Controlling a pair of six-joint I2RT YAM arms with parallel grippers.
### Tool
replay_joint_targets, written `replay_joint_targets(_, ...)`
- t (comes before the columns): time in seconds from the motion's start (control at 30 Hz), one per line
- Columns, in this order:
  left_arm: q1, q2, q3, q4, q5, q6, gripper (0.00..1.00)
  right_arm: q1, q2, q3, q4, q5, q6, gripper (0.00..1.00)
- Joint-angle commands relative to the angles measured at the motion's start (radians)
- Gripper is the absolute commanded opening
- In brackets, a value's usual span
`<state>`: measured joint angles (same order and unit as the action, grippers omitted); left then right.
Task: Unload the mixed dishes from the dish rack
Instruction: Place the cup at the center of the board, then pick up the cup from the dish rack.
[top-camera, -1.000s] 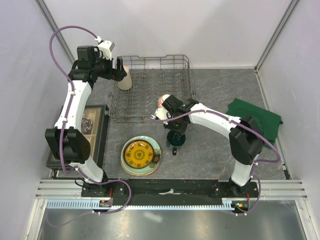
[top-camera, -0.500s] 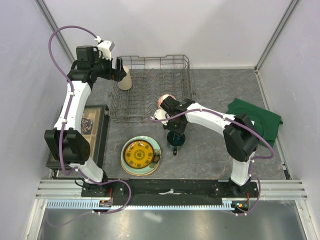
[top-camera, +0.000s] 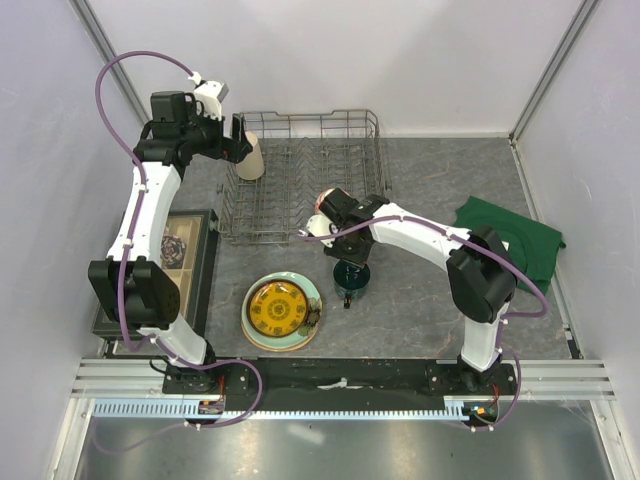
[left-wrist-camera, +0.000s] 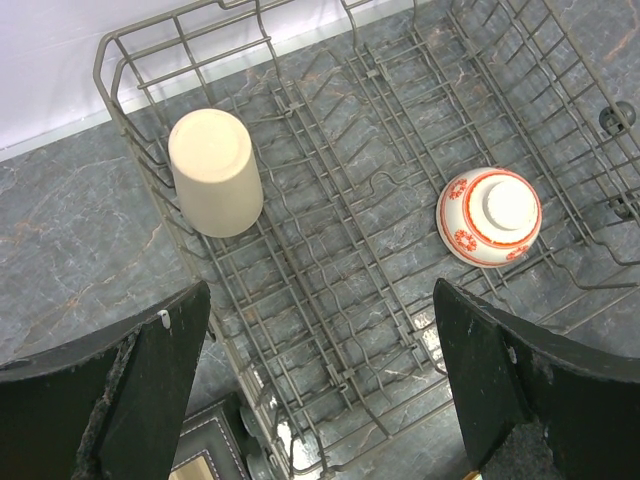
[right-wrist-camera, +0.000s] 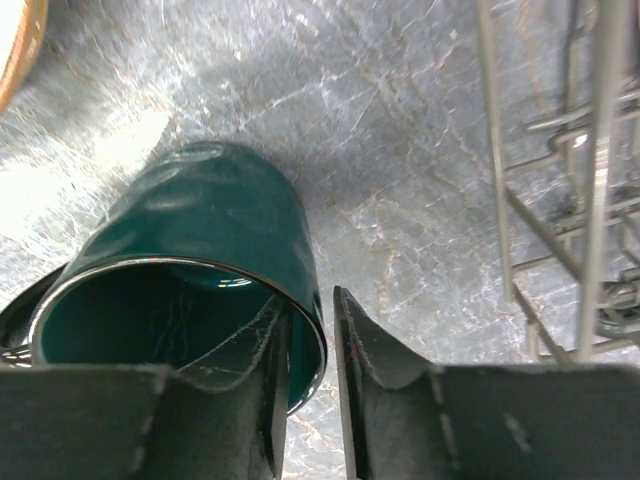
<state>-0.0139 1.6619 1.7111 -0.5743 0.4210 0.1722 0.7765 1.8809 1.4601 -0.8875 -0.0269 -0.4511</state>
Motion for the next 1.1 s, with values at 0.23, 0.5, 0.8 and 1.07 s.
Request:
replay_joint_targets(0.23,0.005,0.019,0.045,-0.025,0.012,0.075,0.99,0.001,-0.019,0.105,-0.014,0.007,0.006,0.46)
replay_joint_targets(0.5,0.005,0.131,0.148,-0.061,-0.04,0.133,0.99,0.001,-0.06,0.17,-0.011,0.007,0.026,0.56)
replay_joint_targets(0.8,-0.006,0.3,0.327,-0.116,-0.088,0.184,0.99,0.0,-0.157,0.172,0.002,0.015,0.025,0.64)
replay_joint_targets(1.07,-0.069,0.484,0.531,-0.19,-0.205,0.297,0.99,0.0,-0.207,0.129,0.005,0.041,0.019,0.66)
